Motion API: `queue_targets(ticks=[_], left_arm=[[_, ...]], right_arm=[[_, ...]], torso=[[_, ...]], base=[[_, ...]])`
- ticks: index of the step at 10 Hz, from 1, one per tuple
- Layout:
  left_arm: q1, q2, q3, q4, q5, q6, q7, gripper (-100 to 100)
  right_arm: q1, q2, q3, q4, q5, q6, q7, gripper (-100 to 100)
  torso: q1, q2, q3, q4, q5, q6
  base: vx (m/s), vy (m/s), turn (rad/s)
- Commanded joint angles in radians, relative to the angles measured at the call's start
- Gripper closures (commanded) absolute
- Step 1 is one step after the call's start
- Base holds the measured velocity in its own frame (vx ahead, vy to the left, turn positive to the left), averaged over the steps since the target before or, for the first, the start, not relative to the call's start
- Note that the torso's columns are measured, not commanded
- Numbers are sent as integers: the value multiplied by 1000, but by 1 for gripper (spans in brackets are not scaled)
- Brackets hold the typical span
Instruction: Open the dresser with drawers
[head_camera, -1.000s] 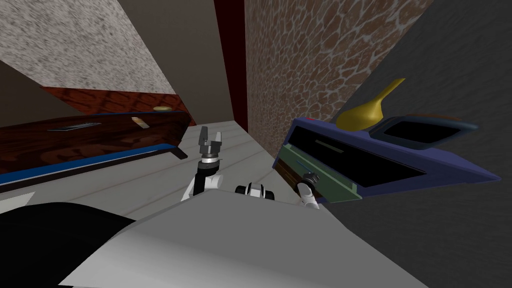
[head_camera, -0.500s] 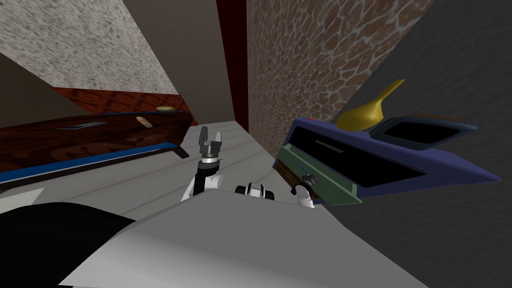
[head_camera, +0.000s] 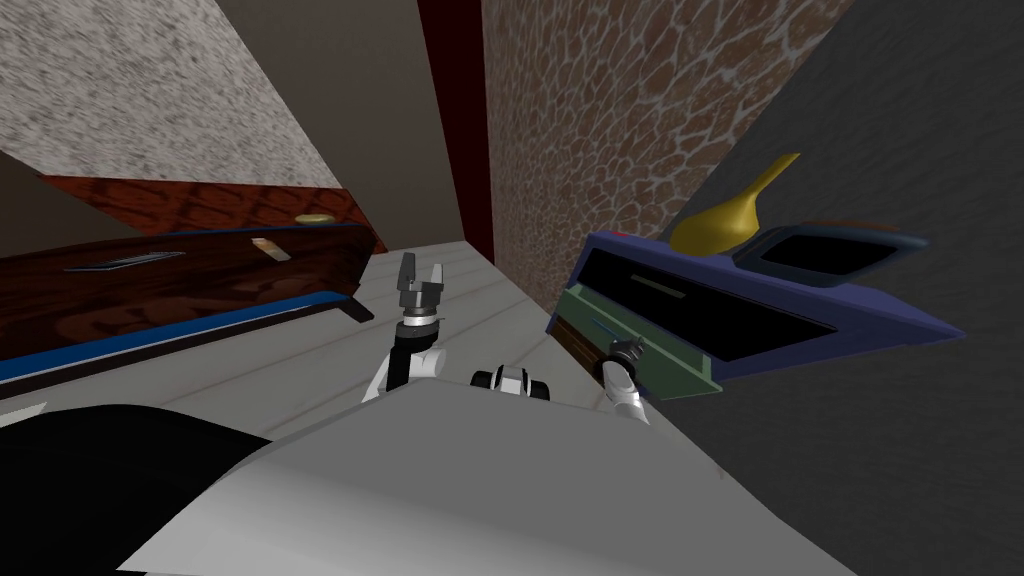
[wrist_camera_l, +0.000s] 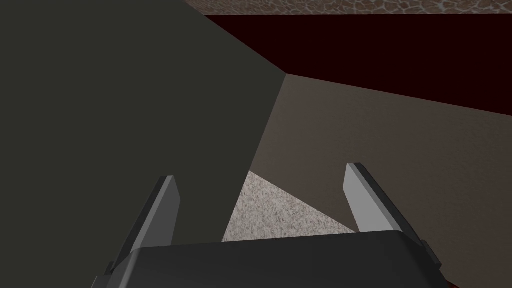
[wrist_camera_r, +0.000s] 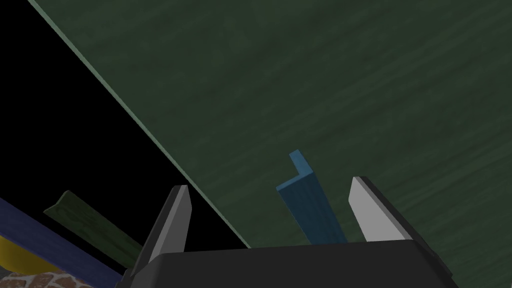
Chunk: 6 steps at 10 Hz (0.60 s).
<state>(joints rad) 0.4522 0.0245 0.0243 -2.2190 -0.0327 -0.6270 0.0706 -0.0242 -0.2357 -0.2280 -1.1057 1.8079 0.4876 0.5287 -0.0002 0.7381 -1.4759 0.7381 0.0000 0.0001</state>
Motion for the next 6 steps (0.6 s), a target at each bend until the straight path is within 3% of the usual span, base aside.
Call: queue_targets(ticks=[1, 3, 4, 5, 6], left_arm=[[0, 0, 0, 0, 0, 0, 0, 0], [0, 0, 0, 0, 0, 0, 0, 0], [0, 0, 0, 0, 0, 0, 0, 0], [0, 0, 0, 0, 0, 0, 0, 0], [0, 0, 0, 0, 0, 0, 0, 0]], right_arm=[[-34, -32, -26, -2, -43, -63, 53, -100], [-60, -57, -48, -5, -77, -109, 91, -100], [-46, -43, -44, -5, -70, -97, 87, -100], [-46, -44, -45, -3, -72, -102, 91, 0], [-44, -43, -45, -1, -72, -103, 91, 0]], torso=[[0, 0, 0, 0, 0, 0], [2, 2, 1, 2, 3, 0], [5, 4, 2, 4, 5, -1], [4, 4, 2, 4, 4, -1], [2, 4, 2, 3, 3, -1]], base=[[-10, 87, -113], [-13, 90, -89], [-4, 35, -26], [0, 0, 0], [0, 0, 0]])
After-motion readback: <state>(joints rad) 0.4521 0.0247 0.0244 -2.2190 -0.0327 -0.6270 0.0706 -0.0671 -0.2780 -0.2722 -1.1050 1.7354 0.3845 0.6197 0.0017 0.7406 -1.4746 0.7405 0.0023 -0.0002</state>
